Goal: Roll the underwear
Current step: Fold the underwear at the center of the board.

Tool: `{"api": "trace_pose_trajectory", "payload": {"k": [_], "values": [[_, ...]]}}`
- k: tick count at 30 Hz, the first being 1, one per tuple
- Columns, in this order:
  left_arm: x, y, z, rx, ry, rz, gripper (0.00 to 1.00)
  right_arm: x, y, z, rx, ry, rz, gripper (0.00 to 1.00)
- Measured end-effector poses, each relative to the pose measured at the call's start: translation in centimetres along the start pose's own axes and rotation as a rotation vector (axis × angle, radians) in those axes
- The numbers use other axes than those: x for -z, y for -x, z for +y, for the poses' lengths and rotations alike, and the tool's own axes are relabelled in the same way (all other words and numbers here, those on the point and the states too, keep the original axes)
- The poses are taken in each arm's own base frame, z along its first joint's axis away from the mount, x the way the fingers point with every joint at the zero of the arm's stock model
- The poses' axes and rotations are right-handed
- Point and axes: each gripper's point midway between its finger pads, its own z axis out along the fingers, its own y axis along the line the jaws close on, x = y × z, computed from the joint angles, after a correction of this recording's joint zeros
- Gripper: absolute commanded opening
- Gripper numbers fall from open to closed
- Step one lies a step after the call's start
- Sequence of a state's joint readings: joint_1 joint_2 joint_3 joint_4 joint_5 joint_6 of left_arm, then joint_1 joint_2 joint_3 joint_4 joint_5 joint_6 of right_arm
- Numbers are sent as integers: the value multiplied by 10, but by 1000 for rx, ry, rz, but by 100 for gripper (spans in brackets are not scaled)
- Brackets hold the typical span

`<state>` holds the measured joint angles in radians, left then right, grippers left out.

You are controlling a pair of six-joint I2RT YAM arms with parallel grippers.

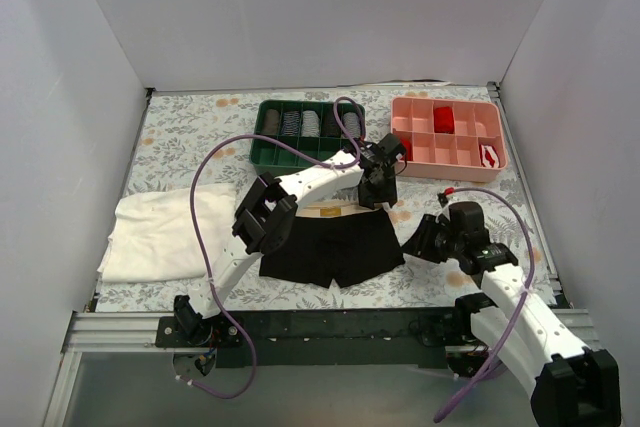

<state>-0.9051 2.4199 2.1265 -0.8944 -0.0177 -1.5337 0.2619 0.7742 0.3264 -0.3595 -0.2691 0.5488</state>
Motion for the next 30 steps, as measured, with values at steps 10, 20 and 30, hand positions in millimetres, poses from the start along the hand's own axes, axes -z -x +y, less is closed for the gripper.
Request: {"api": "trace_pose_trajectory", "payload": {"k": [10, 20, 30], "values": [[0, -1, -1, -7, -4, -2, 50, 2, 17, 11, -1, -4, 0, 38], [4, -6, -5, -10, -18, 42, 52, -10, -15, -8, -37, -33, 100, 37], [-1, -12, -6, 0, -37, 95, 50, -16, -24, -9, -41, 6, 114, 5]]}}
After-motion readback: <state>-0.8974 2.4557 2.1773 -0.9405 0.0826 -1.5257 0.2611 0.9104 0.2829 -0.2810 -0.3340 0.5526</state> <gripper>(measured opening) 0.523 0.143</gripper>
